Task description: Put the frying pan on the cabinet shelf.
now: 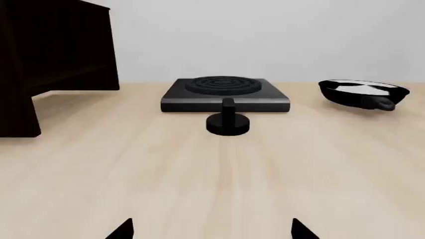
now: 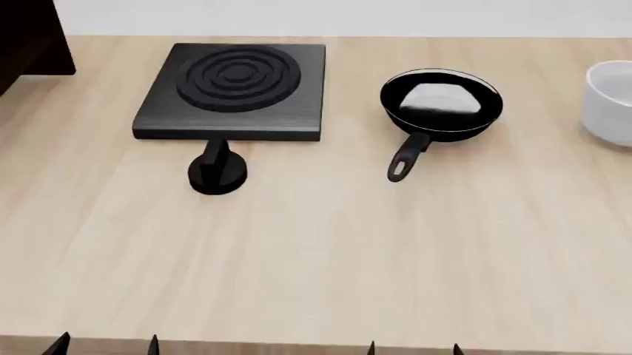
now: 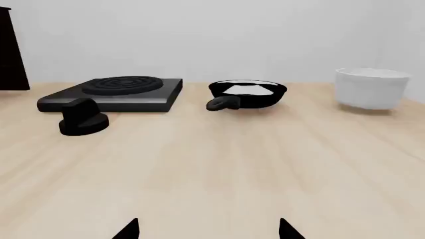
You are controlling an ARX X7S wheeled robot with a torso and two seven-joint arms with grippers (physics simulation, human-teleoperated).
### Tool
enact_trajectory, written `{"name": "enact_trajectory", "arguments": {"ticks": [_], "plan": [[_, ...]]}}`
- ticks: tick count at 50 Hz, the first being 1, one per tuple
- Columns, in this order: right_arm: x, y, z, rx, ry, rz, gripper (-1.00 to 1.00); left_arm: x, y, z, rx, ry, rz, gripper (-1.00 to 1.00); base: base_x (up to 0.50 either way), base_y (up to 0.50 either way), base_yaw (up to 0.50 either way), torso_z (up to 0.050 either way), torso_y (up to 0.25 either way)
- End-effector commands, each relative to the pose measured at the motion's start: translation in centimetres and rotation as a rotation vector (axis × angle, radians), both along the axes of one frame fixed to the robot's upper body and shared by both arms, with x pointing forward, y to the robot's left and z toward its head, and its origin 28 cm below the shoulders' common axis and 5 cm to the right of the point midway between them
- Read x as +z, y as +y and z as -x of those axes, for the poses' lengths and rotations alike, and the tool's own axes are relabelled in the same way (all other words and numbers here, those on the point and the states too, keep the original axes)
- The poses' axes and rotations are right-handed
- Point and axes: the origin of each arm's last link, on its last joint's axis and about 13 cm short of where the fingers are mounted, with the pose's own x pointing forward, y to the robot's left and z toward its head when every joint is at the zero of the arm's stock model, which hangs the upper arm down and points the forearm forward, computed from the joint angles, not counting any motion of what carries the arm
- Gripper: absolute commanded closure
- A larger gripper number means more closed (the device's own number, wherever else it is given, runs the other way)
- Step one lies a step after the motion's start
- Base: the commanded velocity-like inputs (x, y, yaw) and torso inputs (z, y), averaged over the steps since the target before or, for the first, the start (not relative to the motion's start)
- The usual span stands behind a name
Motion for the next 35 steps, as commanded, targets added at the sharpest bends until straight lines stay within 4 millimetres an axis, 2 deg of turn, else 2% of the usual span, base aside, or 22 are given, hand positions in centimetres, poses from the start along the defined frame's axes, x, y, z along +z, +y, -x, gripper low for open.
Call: {"name": "enact_trajectory", "arguments": {"ticks": [1,12,22,35], "plan": [[0.0,0.03,0.0,0.0,0.0,0.0,-1.0,0.0,0.01,0.0,-0.011,0.0,0.0,-1.0,0.0,0.0,0.0,0.0,0.0],[0.27,0.08,-0.05,-0.002,-0.006,0.018,-1.0,-0.3,0.01,-0.16,-0.01,0.018,-0.018,-1.0,0.0,0.0,0.0,0.0,0.0],[0.35,0.04,0.01,-0.009,-0.008,0.016,-1.0,0.35,-0.02,0.32,-0.049,-0.026,-0.009,-1.0,0.0,0.0,0.0,0.002,0.0],[0.75,0.15,0.25,-0.006,-0.006,0.017,-1.0,0.2,0.01,0.29,-0.045,-0.027,-0.015,-1.0,0.0,0.0,0.0,0.049,0.0]]}}
